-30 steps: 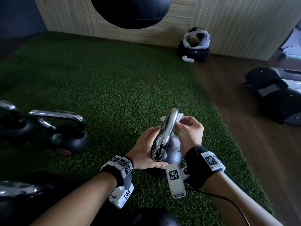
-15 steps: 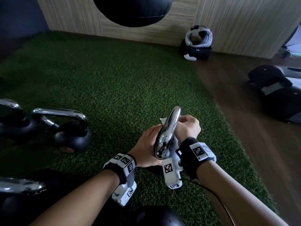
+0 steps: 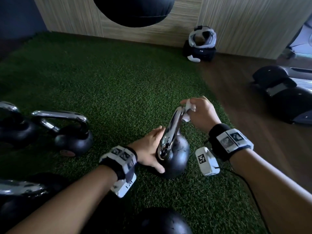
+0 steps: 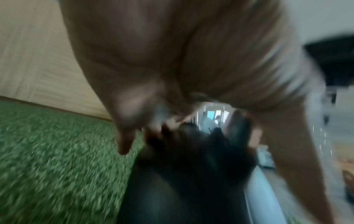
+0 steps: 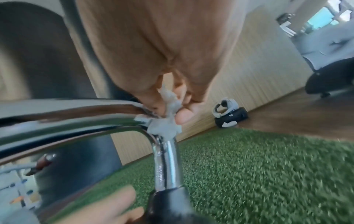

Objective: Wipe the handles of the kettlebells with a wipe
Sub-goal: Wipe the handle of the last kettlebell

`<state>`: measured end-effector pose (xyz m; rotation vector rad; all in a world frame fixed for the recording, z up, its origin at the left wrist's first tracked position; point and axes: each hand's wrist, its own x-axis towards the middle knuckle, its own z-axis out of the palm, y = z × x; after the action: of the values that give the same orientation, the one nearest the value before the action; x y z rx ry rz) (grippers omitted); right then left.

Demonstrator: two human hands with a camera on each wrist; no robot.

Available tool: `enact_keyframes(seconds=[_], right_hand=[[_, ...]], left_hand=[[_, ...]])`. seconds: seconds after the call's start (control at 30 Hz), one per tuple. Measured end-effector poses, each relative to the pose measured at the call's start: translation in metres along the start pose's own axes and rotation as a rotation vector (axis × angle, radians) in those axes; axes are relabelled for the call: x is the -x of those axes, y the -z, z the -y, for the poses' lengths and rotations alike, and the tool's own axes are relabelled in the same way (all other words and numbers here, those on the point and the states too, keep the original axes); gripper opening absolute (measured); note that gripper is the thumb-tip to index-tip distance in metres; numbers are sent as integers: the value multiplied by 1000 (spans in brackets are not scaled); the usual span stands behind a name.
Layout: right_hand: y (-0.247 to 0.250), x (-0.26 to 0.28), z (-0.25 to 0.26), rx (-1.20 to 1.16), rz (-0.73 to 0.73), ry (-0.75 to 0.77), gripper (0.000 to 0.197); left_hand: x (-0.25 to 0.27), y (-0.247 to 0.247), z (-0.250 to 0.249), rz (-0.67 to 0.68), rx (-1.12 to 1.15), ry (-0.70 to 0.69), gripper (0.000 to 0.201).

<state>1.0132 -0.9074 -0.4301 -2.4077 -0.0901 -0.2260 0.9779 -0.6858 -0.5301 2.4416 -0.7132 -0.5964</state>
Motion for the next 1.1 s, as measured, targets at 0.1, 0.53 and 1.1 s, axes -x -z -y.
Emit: enact_keyframes(seconds=[0.1,0.53,1.1], right_hand=[[5,-7,0,101,124,233,31],[14,-11,6,326,190,447,7],[8,68,1,261,-4,190,31]], left_hand=[[25,53,-29,221,208,7,161],[35,61,-100,-426,-373,-5,35],[36,140,-53,20,-618,-38,99]])
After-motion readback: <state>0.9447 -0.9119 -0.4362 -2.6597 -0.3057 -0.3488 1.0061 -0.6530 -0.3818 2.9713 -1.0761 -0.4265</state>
